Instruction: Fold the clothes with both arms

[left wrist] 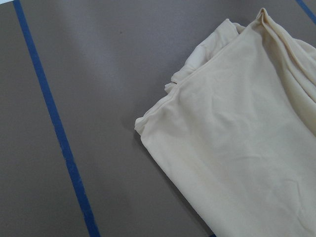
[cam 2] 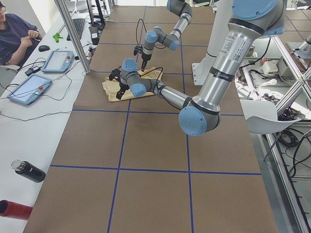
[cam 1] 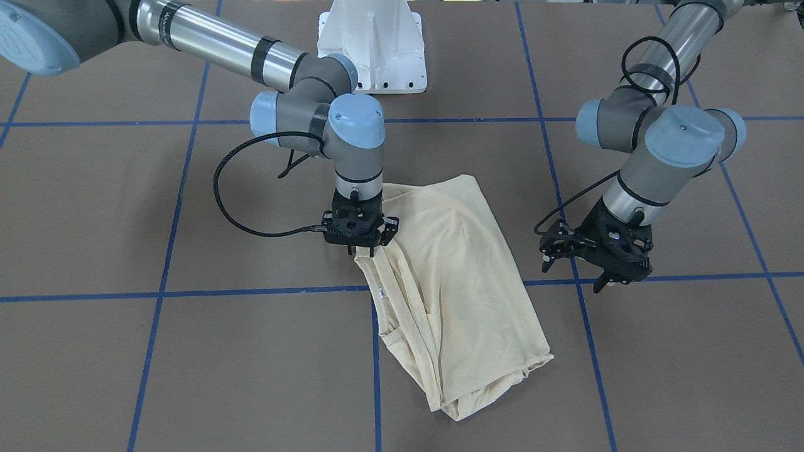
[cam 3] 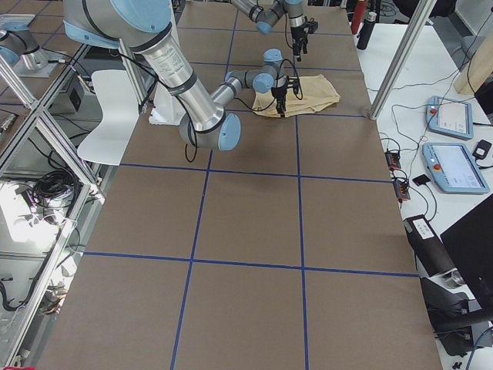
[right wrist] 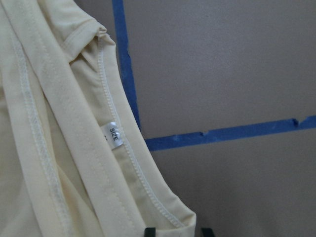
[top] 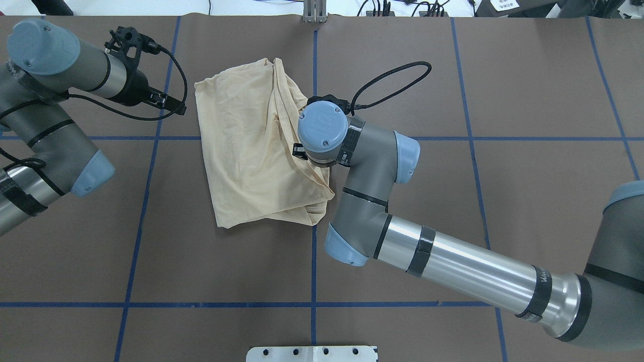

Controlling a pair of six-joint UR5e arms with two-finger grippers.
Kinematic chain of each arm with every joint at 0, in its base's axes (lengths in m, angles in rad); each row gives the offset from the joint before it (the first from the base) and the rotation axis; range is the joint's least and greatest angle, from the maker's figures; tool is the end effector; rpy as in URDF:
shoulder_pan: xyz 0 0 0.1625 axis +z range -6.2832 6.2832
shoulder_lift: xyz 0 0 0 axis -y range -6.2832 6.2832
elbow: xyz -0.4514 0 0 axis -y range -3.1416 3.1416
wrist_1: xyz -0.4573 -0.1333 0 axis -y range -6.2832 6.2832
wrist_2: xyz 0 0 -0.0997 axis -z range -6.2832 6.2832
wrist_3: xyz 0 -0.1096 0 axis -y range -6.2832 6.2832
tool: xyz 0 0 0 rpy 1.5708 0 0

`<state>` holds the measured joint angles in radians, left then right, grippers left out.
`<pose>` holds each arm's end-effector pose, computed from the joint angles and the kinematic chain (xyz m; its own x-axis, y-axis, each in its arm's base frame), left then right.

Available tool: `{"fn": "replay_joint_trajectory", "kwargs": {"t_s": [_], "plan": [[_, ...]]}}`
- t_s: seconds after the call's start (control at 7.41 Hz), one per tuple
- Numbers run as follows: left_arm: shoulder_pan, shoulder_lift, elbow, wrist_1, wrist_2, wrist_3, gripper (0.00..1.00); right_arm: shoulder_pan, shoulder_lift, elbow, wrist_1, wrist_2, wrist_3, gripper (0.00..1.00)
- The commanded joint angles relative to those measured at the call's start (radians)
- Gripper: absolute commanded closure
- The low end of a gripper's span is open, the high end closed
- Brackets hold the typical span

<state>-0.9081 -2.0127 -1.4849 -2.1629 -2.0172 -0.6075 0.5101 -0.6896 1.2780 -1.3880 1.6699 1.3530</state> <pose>0.3999 -0.6521 0.3878 0.6115 0.4202 -0.6704 -0.0119 0.8521 0.5233 -0.7048 -0.5347 0.2046 0.7030 0.1469 0.6959 -0.2804 0.9564 0.0813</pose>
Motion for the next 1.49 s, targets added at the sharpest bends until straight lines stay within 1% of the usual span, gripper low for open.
{"fn": "replay_joint_trajectory", "kwargs": {"t_s": [0.0, 0.27, 0.41, 0.54, 0.68, 0.95, 1.08, 1.22, 1.35], "plan": [[0.000, 0.000, 0.000, 0.000, 0.000, 0.000, 0.00, -0.002, 0.001, -0.002, 0.000, -0.001, 0.000, 0.66], [0.000, 0.000, 0.000, 0.000, 0.000, 0.000, 0.00, -0.002, -0.001, -0.005, 0.000, -0.001, -0.005, 0.67], [0.000, 0.000, 0.000, 0.000, 0.000, 0.000, 0.00, -0.002, -0.001, -0.009, -0.002, -0.001, -0.006, 0.70], [0.002, 0.006, 0.000, 0.000, 0.002, 0.000, 0.00, -0.002, -0.001, -0.009, -0.002, 0.001, -0.008, 0.78], [0.002, 0.006, 0.000, 0.000, 0.002, 0.000, 0.00, -0.002, -0.001, -0.009, -0.003, 0.001, -0.008, 1.00], [0.002, 0.006, 0.000, 0.000, 0.002, 0.000, 0.00, -0.001, -0.007, 0.004, -0.006, 0.007, -0.008, 1.00], [0.002, 0.006, 0.000, 0.000, 0.002, 0.000, 0.00, -0.001, -0.031, 0.042, -0.012, 0.010, -0.006, 1.00], [0.002, 0.006, 0.000, 0.000, 0.002, -0.002, 0.00, -0.002, -0.110, 0.169, -0.055, 0.010, -0.002, 1.00], [0.002, 0.006, 0.000, 0.000, 0.002, 0.000, 0.00, -0.037, -0.216, 0.351, -0.134, 0.008, 0.005, 1.00]]}}
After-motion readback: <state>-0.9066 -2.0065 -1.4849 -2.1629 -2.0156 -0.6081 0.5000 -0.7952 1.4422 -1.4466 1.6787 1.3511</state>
